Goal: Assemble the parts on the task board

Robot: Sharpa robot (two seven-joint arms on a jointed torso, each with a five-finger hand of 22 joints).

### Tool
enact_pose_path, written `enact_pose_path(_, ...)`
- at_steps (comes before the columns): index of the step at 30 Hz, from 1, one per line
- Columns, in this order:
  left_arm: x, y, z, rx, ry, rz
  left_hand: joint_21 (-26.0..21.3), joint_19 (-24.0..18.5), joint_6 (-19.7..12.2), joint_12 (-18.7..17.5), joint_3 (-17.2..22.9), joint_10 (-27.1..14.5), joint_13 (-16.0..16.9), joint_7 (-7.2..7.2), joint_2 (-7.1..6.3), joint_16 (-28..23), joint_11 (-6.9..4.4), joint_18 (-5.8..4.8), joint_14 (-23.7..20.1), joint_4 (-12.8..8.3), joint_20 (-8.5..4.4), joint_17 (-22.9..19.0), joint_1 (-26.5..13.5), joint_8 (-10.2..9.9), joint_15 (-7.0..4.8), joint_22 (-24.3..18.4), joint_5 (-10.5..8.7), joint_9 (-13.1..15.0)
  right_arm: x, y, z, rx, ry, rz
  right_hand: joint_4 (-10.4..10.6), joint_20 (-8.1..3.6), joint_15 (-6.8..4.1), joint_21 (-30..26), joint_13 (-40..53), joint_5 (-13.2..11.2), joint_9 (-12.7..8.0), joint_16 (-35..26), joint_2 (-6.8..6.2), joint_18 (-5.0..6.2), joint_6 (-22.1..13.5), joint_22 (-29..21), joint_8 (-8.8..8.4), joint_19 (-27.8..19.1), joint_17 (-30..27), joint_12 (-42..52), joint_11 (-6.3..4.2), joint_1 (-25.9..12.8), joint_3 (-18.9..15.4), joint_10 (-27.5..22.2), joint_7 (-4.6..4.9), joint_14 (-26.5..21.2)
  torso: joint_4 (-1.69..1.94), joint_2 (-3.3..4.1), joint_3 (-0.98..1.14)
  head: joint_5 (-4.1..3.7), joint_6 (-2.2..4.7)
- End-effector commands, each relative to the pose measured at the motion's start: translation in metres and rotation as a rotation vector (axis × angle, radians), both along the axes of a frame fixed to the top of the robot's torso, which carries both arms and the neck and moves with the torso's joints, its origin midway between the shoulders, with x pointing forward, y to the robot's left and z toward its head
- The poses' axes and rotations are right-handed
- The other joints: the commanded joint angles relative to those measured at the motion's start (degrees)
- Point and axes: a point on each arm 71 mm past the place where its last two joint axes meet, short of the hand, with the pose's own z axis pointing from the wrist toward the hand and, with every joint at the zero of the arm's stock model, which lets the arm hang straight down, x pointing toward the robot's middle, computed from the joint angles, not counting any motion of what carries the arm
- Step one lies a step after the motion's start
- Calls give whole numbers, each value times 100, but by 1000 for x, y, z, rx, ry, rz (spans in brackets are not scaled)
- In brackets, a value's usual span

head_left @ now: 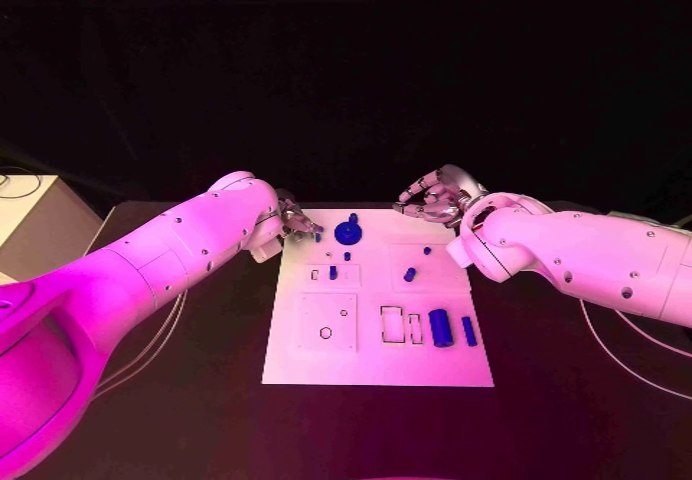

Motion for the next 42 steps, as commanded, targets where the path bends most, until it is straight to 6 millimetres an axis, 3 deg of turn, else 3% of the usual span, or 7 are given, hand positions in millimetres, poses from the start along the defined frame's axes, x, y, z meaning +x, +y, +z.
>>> enact_pose_path(1,-1,-4,0,-18,10,-24,29,11,-35,-31,40,-47,-7,-1,-7,21,-11,-1,445,5,-17,1150,69,24,2,9,-11,-5,0,2,1,-6,-10,13,7,-24,-13,-34,1180,38,5,-16,-9,4,-53,1404,35,530,1421,-28,-20,-56,40,246,5,574,10,5,0,-6,-11)
enact_pose_path(13,0,-2,-3,-15,26,-24,40,22,-51,-35,273,-29,-24,-5,-25,32,-18,-5,451,-49,-21,1166,170,29,-3,34,-9,-18,0,3,1,-7,-9,15,6,-25,-14,-26,1187,42,13,-14,-13,2,-52,1409,42,534,1427,-19,-21,-66,52,255,3,576,4,4,6,14,-27)
enact_pose_path(18,-1,-2,-4,-22,35,-28,49,25,-67,-73,1088,-40,-89,1,-52,41,-24,-8,455,-418,-31,1174,353,41,-10,59,9,-42,0,2,1,-7,-9,14,6,-25,-14,-26,1187,42,13,-14,-13,2,-52,1409,42,534,1427,-19,-21,-66,52,255,3,576,2,-4,7,11,-32)
enact_pose_path(22,-1,-3,-4,-27,41,-33,56,28,-87,-100,1465,-55,-139,8,-43,46,-21,-10,457,-692,-26,1179,341,84,-4,74,60,-16,0,2,1,-7,-8,13,6,-25,-14,-26,1187,42,13,-14,-13,2,-52,1409,42,534,1427,-19,-21,-66,52,255,3,576,7,-6,5,9,-32)
enact_pose_path(30,-2,-3,-5,-37,49,-34,88,44,-140,-119,2014,-22,-186,70,82,53,21,-16,459,-1226,-6,1185,202,200,27,123,756,100,0,2,1,-8,-8,13,6,-25,-14,-26,1187,42,13,-14,-13,2,-52,1409,42,534,1427,-19,-21,-66,52,255,3,576,7,-7,2,23,-15)
enact_pose_path(39,-2,0,-5,-41,46,-25,134,74,-58,-49,2270,59,-122,60,65,59,16,-25,464,-1474,-6,1191,-7,236,20,187,1249,137,0,1,1,-8,-7,12,6,-25,-14,-26,1187,42,13,-14,-13,2,-52,1409,42,534,1427,-19,-21,-66,52,255,3,576,18,-12,-2,32,-18)
enact_pose_path(42,-3,2,-3,-45,37,-19,159,97,17,21,2325,165,-29,32,12,69,-11,-31,474,-1565,-21,1209,-107,273,-6,224,1528,163,1,1,1,-9,-6,11,6,-25,-14,-26,1187,42,13,-14,-13,2,-52,1409,42,534,1427,-19,-21,-66,52,255,3,576,20,-20,-3,40,-17)
